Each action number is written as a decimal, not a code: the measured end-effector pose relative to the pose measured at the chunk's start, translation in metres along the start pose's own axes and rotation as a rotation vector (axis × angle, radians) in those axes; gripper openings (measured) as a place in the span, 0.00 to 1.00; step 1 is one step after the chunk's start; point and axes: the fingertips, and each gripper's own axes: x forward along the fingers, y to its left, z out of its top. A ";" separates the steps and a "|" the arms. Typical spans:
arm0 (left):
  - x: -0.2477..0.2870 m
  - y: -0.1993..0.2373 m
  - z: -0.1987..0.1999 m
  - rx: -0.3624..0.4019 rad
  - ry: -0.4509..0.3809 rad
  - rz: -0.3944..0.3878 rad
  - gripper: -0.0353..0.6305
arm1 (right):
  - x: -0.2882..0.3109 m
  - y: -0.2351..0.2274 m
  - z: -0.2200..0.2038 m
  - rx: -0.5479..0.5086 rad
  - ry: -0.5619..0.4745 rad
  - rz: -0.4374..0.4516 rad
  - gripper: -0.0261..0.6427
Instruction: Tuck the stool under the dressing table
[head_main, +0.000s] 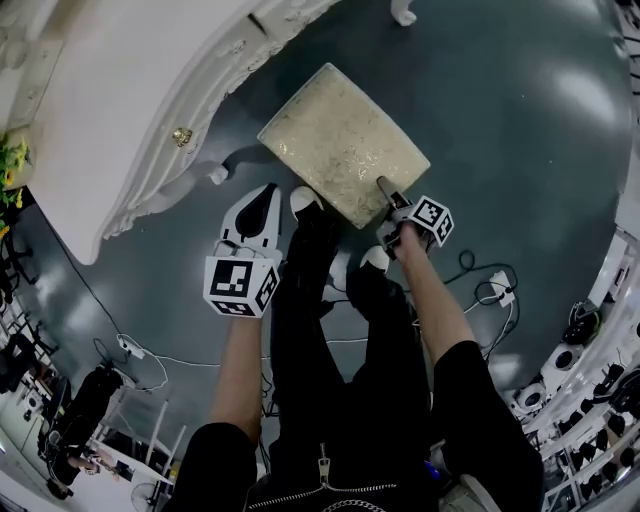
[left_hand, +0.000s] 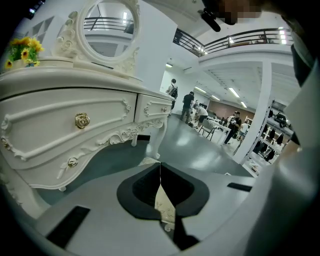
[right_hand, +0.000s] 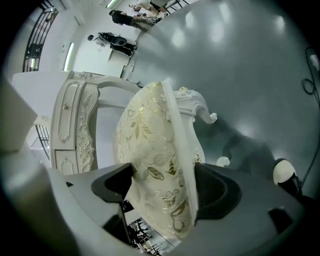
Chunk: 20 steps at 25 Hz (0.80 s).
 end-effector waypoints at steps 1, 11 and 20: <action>0.000 0.002 0.001 0.002 -0.005 0.001 0.09 | 0.004 0.005 0.002 -0.004 0.000 0.007 0.62; 0.004 0.018 0.002 0.019 -0.047 0.017 0.09 | 0.051 0.047 0.003 0.018 -0.003 0.071 0.58; -0.001 0.045 -0.005 0.035 -0.092 0.066 0.09 | 0.091 0.087 0.001 0.026 -0.032 0.184 0.52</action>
